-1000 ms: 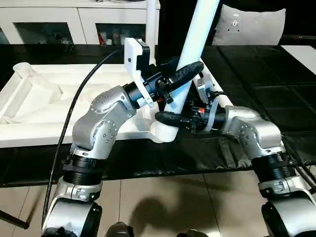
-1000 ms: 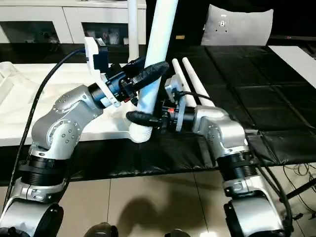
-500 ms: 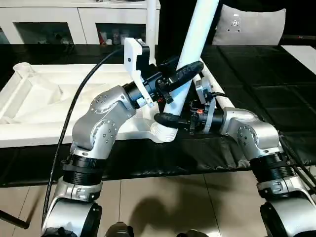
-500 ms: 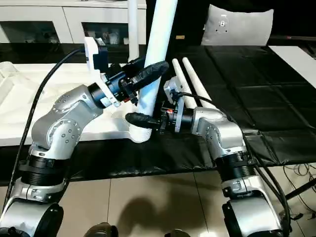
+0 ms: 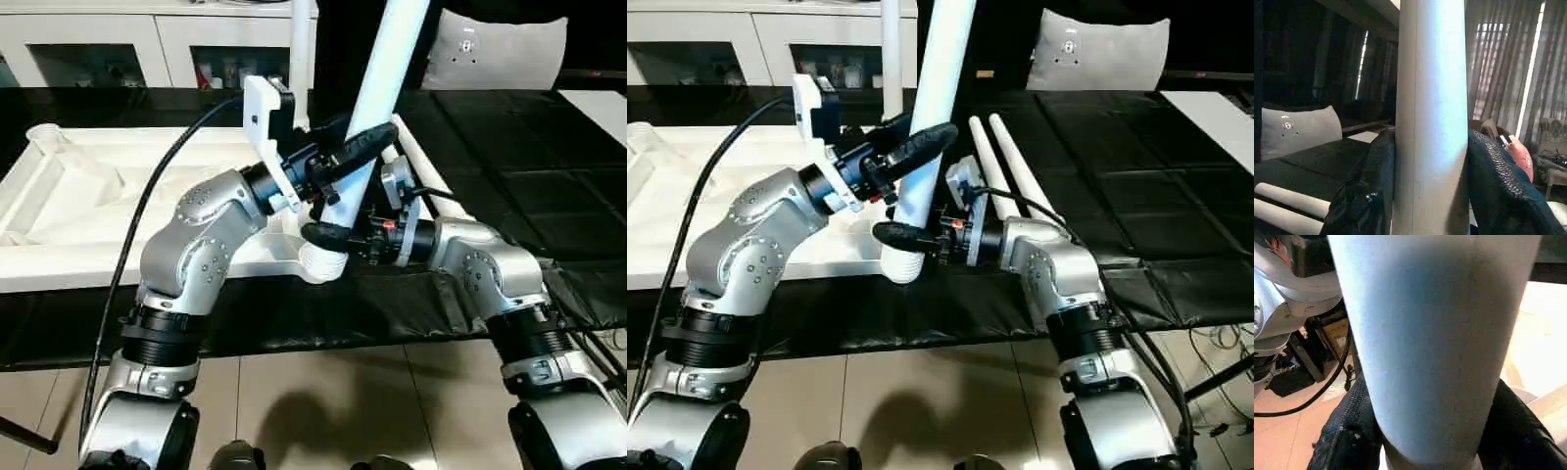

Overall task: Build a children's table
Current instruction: Pick table leg

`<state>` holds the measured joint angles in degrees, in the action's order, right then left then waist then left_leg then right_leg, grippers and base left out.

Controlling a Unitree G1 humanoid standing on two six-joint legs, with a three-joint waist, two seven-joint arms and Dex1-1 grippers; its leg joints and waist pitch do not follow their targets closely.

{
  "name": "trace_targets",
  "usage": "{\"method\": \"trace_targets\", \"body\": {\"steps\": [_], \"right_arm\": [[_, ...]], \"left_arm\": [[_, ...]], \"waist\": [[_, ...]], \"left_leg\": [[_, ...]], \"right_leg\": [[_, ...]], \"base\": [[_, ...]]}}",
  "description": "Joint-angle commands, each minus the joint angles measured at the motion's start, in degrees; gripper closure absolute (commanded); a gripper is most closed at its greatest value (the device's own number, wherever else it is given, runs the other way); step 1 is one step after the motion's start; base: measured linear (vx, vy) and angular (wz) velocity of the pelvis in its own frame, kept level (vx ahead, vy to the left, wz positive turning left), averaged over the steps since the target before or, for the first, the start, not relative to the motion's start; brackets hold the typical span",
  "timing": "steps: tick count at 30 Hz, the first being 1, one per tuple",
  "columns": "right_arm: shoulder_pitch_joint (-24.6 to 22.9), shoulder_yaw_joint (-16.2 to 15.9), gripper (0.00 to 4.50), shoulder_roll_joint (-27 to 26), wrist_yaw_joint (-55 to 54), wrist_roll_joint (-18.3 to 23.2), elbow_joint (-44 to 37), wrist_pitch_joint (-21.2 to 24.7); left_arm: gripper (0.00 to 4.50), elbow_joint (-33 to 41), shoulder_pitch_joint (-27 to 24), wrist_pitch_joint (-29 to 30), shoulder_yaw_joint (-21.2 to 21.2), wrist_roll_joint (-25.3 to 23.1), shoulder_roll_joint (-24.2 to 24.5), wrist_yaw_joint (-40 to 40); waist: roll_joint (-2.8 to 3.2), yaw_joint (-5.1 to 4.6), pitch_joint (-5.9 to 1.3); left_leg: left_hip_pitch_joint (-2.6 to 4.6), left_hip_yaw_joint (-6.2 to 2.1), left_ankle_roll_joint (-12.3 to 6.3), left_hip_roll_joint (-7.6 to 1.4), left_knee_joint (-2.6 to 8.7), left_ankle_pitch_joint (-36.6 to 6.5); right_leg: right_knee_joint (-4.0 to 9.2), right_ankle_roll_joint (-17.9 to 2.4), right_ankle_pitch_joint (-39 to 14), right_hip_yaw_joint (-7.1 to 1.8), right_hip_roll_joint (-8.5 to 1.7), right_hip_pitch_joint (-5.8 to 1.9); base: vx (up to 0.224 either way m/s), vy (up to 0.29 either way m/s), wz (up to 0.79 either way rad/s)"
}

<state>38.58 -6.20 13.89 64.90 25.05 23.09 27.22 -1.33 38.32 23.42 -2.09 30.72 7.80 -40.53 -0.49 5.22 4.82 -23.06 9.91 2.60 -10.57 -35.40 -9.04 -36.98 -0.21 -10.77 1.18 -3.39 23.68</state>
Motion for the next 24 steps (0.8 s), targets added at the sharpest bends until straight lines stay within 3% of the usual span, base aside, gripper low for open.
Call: {"method": "trace_targets", "body": {"steps": [1,6,9,15,21,24], "right_arm": [[-0.4,0.4,2.52,0.2,-1.2,-0.7,1.2,0.5],[-0.4,0.8,2.54,0.0,-2.0,-0.9,1.4,-0.4],[0.2,1.9,2.54,-0.7,-4.7,-1.2,2.2,-0.6],[1.0,3.0,2.56,-2.7,-8.6,-1.4,4.0,-0.2],[0.2,3.1,2.56,-4.5,-10.8,-1.6,3.7,-0.7],[-1.1,4.4,2.56,-5.2,-13.4,-1.2,2.0,-2.0]], "left_arm": [[2.74,1.5,0.8,-0.2,-0.2,0.4,-0.1,-0.7],[2.74,2.0,0.6,1.2,-0.7,0.5,0.1,-0.2],[2.04,3.3,0.2,3.7,-0.9,2.7,-0.3,-0.9],[1.55,6.7,-1.0,5.8,-2.1,5.4,-2.8,-0.2],[1.53,8.2,-1.9,6.9,-2.5,5.5,-5.1,2.1],[1.53,8.9,-2.5,7.2,-0.1,6.4,-5.6,4.5]], "waist": [[-0.54,0.12,-5.26],[-0.46,0.10,-5.29],[-0.41,0.01,-5.28],[-0.32,0.04,-5.25],[-0.05,0.01,-5.22],[-0.10,-0.02,-5.27]], "left_leg": [[1.31,-0.37,-0.35,-1.85,3.75,-9.9],[1.33,-0.40,-0.34,-1.86,3.77,-9.7],[1.36,-0.37,-0.15,-1.80,3.77,-10.0],[1.34,-0.38,0.14,-1.89,3.83,-10.5],[1.39,-0.49,0.55,-1.90,3.92,-11.2],[1.37,-0.43,0.57,-1.89,3.88,-10.6]], "right_leg": [[4.59,-12.2,-10.1,-1.65,-3.72,-3.13],[4.46,-12.4,-9.5,-1.60,-3.67,-3.12],[4.47,-12.7,-9.9,-1.59,-3.67,-3.03],[4.51,-13.0,-9.7,-1.63,-3.69,-3.06],[4.66,-12.1,-10.7,-1.64,-3.63,-3.04],[4.59,-12.3,-9.6,-1.68,-3.62,-3.04]], "base": [[0.000,0.000,0.00],[0.000,0.000,0.00],[0.000,0.000,0.00],[0.000,0.000,0.00],[0.000,0.000,0.00],[0.000,0.000,0.00]]}}
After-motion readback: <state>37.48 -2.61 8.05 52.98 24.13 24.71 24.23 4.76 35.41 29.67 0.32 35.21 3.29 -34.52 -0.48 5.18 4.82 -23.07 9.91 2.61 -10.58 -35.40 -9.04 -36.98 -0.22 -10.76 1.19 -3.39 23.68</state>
